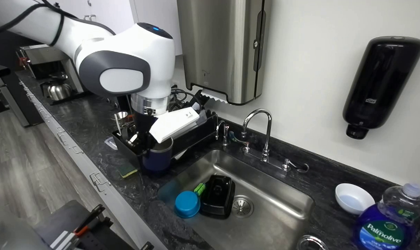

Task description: Move the blue mug from the sink to the dish rack

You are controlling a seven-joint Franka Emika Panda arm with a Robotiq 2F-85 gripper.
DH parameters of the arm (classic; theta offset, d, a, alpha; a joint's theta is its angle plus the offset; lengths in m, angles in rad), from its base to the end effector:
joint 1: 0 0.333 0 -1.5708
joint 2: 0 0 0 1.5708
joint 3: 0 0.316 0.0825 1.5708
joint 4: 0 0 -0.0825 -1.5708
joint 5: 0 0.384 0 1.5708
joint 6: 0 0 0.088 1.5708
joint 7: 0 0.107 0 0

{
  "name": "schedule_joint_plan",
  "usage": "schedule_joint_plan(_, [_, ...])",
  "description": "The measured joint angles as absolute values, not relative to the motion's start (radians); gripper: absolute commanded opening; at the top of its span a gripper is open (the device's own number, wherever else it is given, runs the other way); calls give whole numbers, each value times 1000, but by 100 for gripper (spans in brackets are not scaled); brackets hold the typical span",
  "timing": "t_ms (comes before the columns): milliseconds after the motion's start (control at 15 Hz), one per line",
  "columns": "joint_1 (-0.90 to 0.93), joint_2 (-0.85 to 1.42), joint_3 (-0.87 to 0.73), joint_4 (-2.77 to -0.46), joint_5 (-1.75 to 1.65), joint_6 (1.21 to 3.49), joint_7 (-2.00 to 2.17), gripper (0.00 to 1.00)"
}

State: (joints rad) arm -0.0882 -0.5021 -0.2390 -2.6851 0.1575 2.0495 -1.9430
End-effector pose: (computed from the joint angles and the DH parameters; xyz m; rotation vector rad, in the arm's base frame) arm 0.3411 -0.1011 0.3757 -2.0446 -2.0421 -0.2302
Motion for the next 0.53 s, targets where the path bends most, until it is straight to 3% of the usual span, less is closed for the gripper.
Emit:
schedule_joint_plan(133, [-88,-502,-239,-2685,157,2050,-1943,7])
schedule_joint_plan(200, [-88,-502,-239,-2685,157,2050,-1943,2])
schedule_joint_plan(533, [-50,-506,-238,-2687,178,2037,-1950,2])
